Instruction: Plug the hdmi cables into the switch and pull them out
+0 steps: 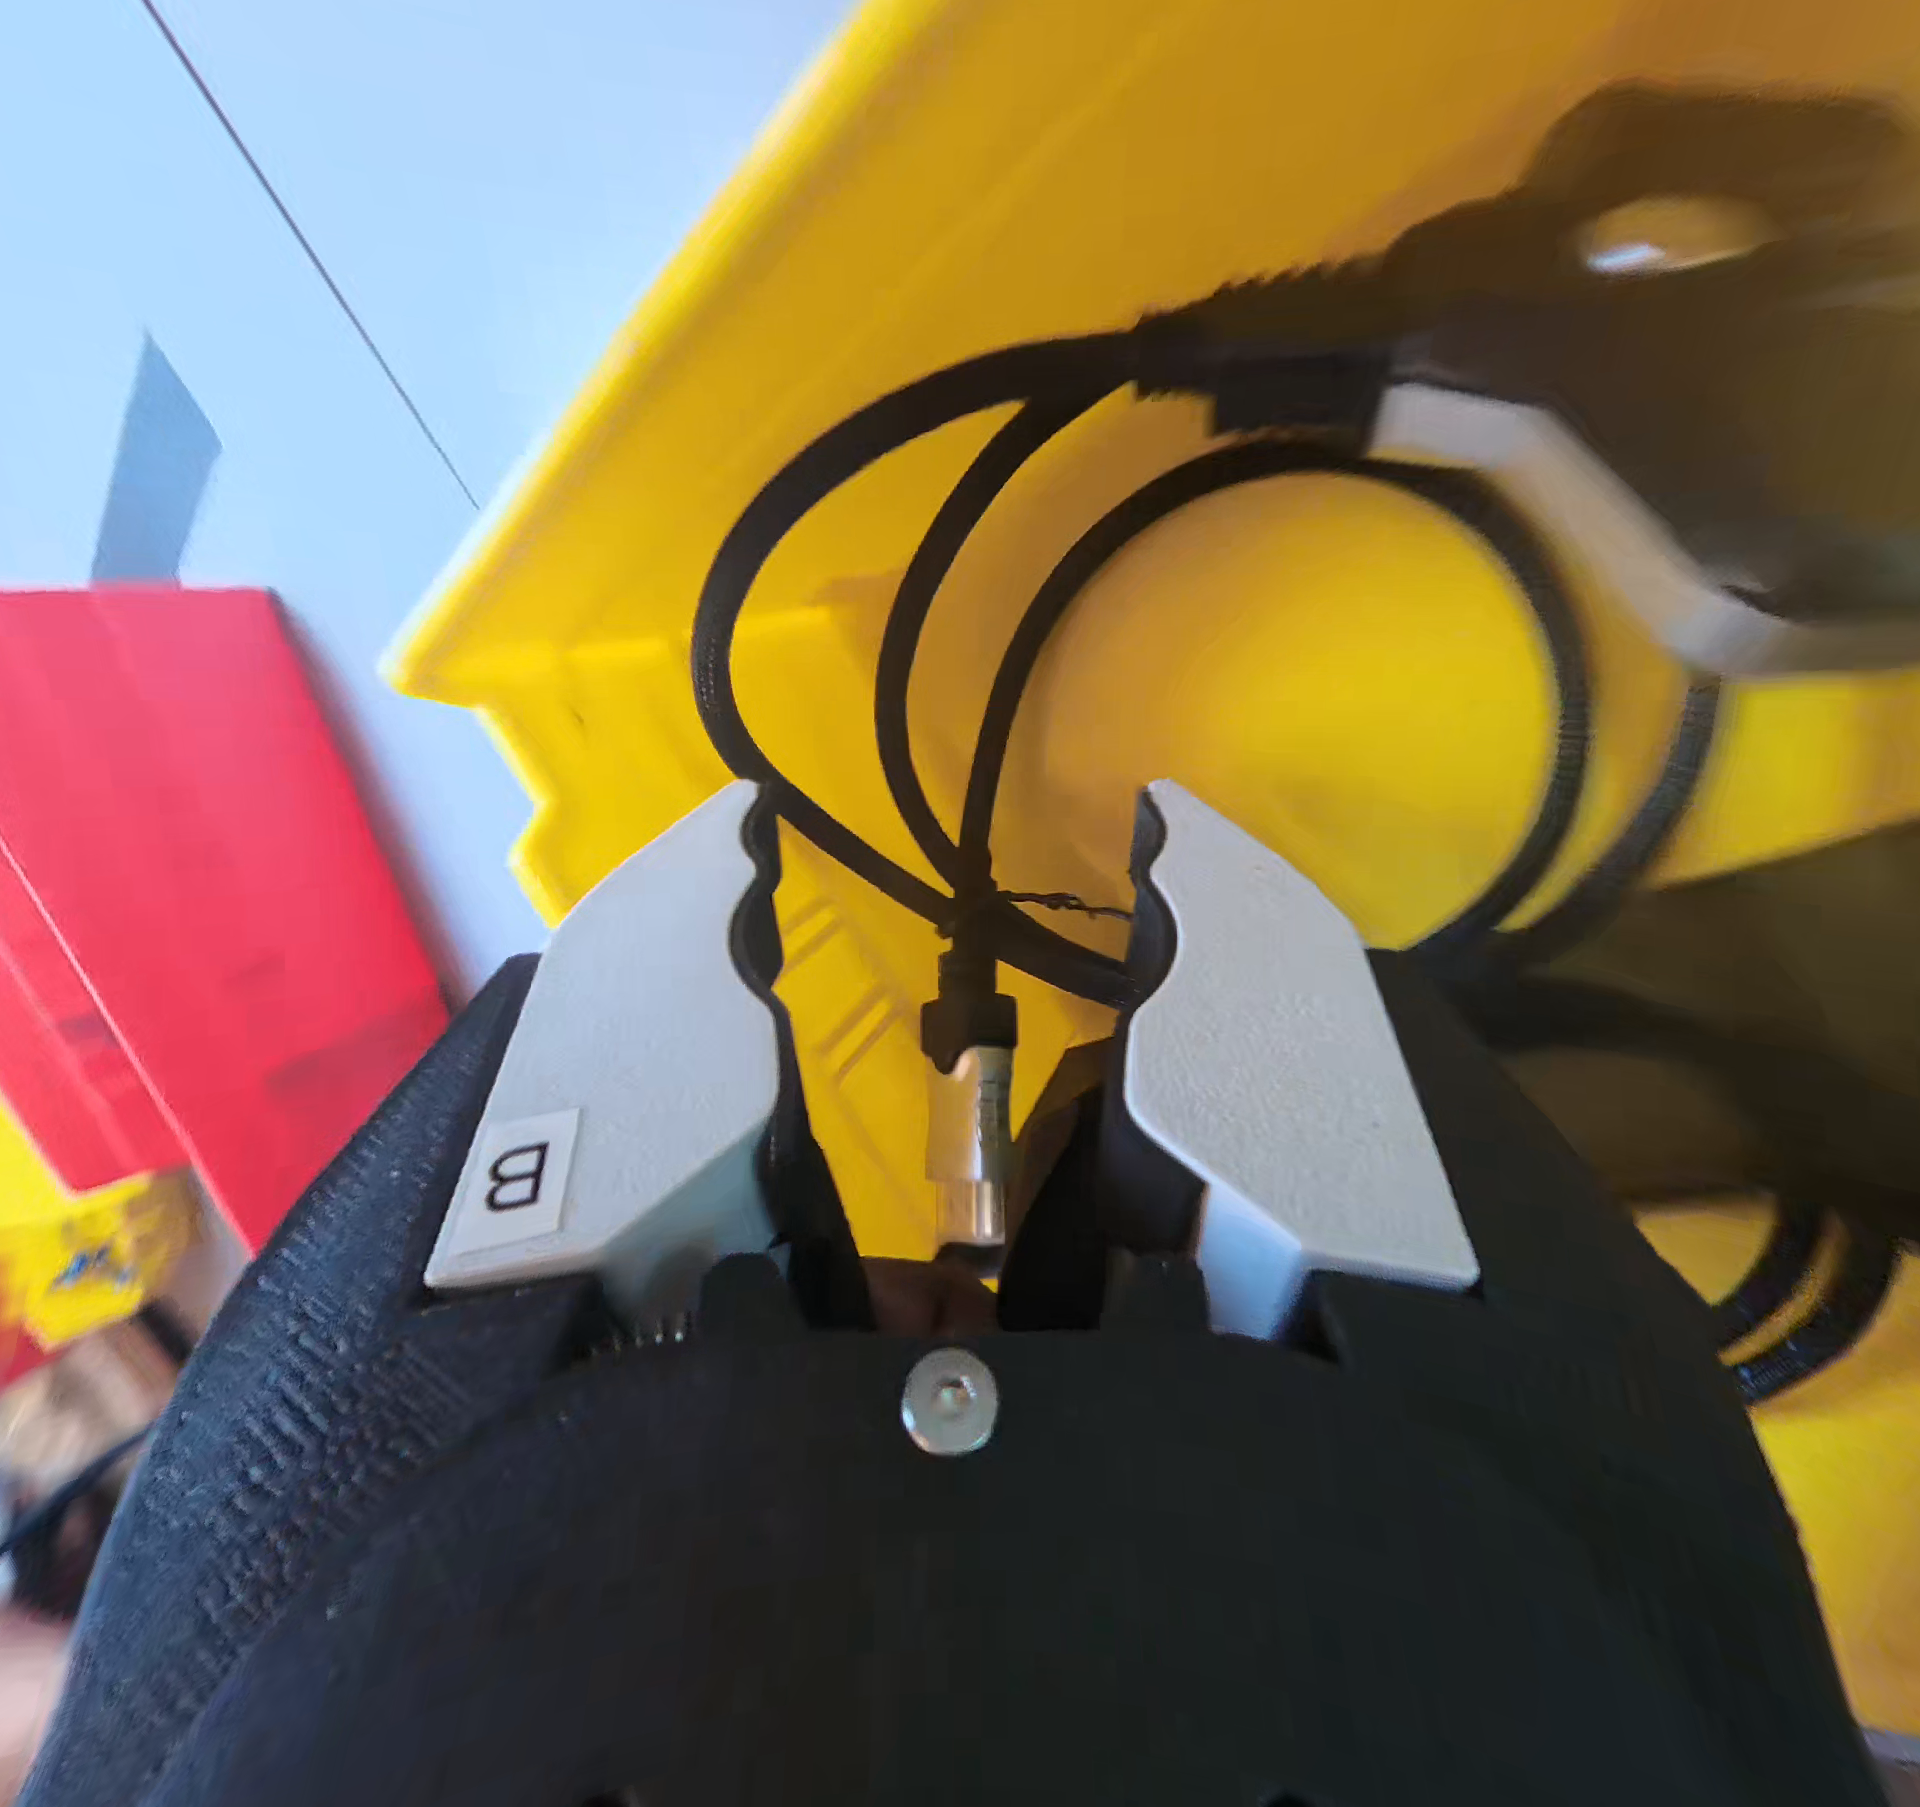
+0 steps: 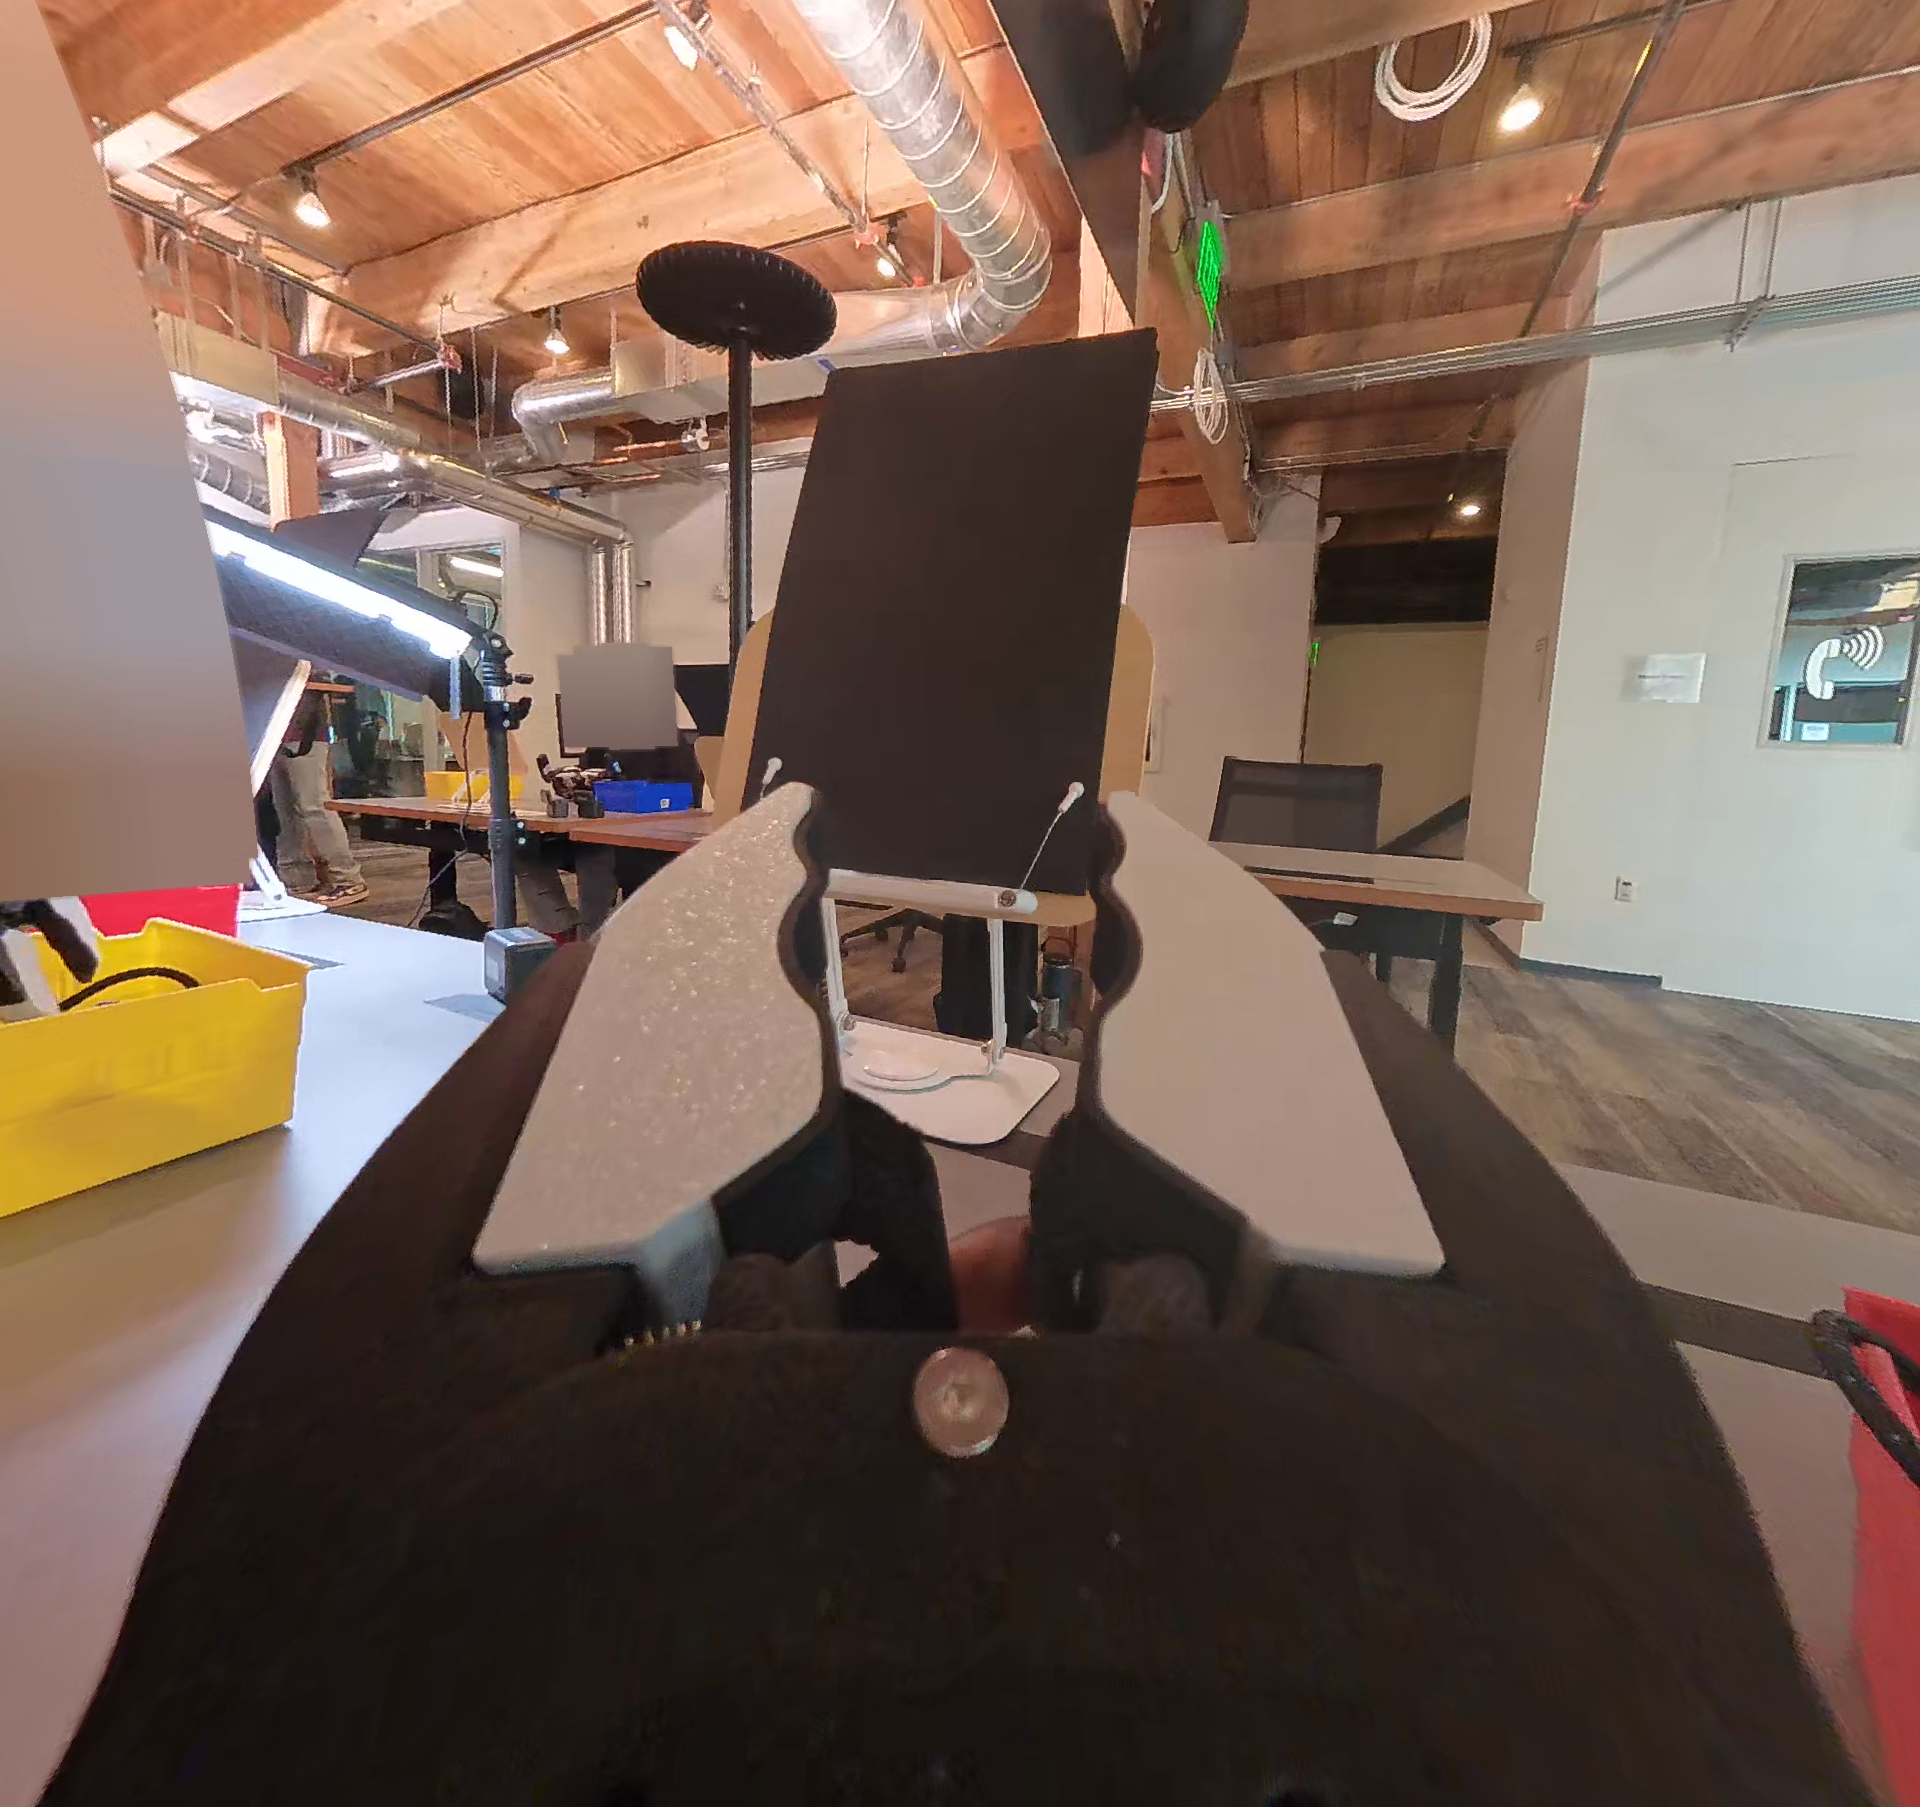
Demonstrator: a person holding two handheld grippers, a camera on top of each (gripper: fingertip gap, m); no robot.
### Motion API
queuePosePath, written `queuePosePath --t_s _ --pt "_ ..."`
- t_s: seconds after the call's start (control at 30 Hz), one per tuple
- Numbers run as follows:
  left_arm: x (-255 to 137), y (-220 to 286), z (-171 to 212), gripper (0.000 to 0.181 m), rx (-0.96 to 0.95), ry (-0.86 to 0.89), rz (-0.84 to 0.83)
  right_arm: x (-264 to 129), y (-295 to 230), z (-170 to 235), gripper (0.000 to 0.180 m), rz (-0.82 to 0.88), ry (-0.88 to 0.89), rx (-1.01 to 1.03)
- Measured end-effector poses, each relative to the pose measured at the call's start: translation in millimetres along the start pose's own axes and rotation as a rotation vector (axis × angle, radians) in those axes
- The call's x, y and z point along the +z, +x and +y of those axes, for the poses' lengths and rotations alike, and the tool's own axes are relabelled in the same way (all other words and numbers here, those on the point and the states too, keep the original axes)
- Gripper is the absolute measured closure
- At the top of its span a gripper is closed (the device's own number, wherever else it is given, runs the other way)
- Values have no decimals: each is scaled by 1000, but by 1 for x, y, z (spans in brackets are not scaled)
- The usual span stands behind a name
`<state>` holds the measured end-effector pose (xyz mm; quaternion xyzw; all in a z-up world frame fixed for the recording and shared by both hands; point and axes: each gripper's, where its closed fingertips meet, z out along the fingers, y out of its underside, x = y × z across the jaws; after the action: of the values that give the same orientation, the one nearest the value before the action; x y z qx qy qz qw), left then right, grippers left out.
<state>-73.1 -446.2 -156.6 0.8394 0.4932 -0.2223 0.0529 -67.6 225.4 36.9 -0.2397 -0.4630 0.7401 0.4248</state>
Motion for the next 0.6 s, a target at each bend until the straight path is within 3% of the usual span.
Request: queuePosePath --t_s 0.03,0.4,0.43,0.5,0.6 --pt "5 -2 3 114 -3 -39 -16 1 0 1 132 -5 -3 1" --pt "31 -4 31 113 53 -353 -130 -1 -1 5 137 -10 2 -20" --pt "34 -1 35 118 68 -384 -122 -1 -1 6 137 -9 -1 -26" --pt "43 -4 41 148 115 -424 -173 -1 -1 6 137 -8 -3 -34" --pt "43 -6 42 151 133 -435 -227 -1 -1 6 138 -5 -5 -31"
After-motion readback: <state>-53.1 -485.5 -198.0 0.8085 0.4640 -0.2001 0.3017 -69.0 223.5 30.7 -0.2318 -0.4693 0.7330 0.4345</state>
